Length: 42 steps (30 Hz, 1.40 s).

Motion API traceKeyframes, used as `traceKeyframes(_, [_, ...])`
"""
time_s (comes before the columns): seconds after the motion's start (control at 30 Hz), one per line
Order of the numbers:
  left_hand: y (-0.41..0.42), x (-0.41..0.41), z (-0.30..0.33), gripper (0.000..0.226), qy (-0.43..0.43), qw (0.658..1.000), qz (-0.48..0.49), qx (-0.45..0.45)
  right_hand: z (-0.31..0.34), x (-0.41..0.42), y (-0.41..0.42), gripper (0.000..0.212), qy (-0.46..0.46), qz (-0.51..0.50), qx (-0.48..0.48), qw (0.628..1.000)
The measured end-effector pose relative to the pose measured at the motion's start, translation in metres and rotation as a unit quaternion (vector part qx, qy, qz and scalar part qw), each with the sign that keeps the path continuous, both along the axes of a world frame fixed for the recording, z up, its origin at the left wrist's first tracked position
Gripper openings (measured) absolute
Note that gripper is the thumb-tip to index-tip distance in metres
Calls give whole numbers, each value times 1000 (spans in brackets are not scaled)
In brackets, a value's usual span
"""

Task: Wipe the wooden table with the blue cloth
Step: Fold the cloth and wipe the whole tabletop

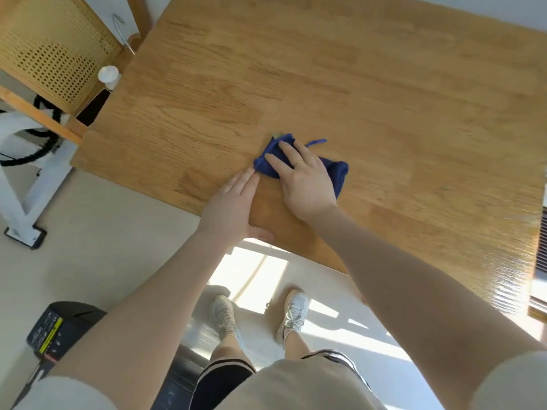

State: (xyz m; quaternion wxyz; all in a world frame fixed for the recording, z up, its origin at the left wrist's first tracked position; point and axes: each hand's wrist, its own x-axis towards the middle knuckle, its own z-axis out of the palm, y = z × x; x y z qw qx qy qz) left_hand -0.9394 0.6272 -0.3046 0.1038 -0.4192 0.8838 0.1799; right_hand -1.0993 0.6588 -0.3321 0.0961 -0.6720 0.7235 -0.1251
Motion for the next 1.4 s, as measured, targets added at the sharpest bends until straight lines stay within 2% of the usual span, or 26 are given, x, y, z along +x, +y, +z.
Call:
traceKeyframes(0.13, [1, 5, 1, 123, 29, 1000, 4, 2, 0, 23, 53, 52, -6, 20, 8, 1000])
traceKeyframes(0.2, [-1, 5, 5, 126, 55, 998, 27, 23, -2, 33, 74, 46, -4, 26, 10, 1000])
traceKeyframes(0.3, [-16, 10, 13, 129, 44, 998, -22, 26, -9, 47, 84, 56, 6, 20, 16, 1000])
traceKeyframes(0.4, [-39, 24, 22, 129, 10, 997, -69, 27, -5, 47, 72, 59, 7, 19, 18, 1000])
traceKeyframes(0.47, [-56, 37, 24, 126, -12, 997, -67, 31, -4, 46, 50, 50, 10, 0, 6, 1000])
traceKeyframes(0.57, [-74, 61, 25, 121, -44, 998, -34, 24, 1, 50, 7, 46, -6, -103, 4, 995])
traceKeyframes(0.7, [-94, 88, 25, 117, -86, 995, -41, -44, -1, 68, -26, 48, -5, -214, -1, 977])
traceKeyframes(0.83, [-107, 105, 20, 114, -118, 986, -97, -72, -5, 103, 3, 49, 0, -172, -45, 984])
traceKeyframes(0.97, [-110, 107, 15, 108, -121, 981, -132, -76, -7, 138, 22, 55, -17, -159, -17, 987])
traceKeyframes(1.13, [-118, 107, 9, 107, -101, 983, -132, -73, -8, 102, -10, 51, 13, -93, -5, 996])
traceKeyframes(1.3, [-116, 110, 3, 106, -82, 987, -120, -73, -1, 83, -61, 46, 2, -260, 3, 966])
traceKeyframes(1.37, [-117, 111, 1, 106, -72, 986, -125, -78, 0, 95, -57, 43, 10, -254, 5, 967])
traceKeyframes(1.4, [-118, 113, 0, 106, -66, 986, -128, -82, -1, 104, -48, 42, 18, -219, 0, 976])
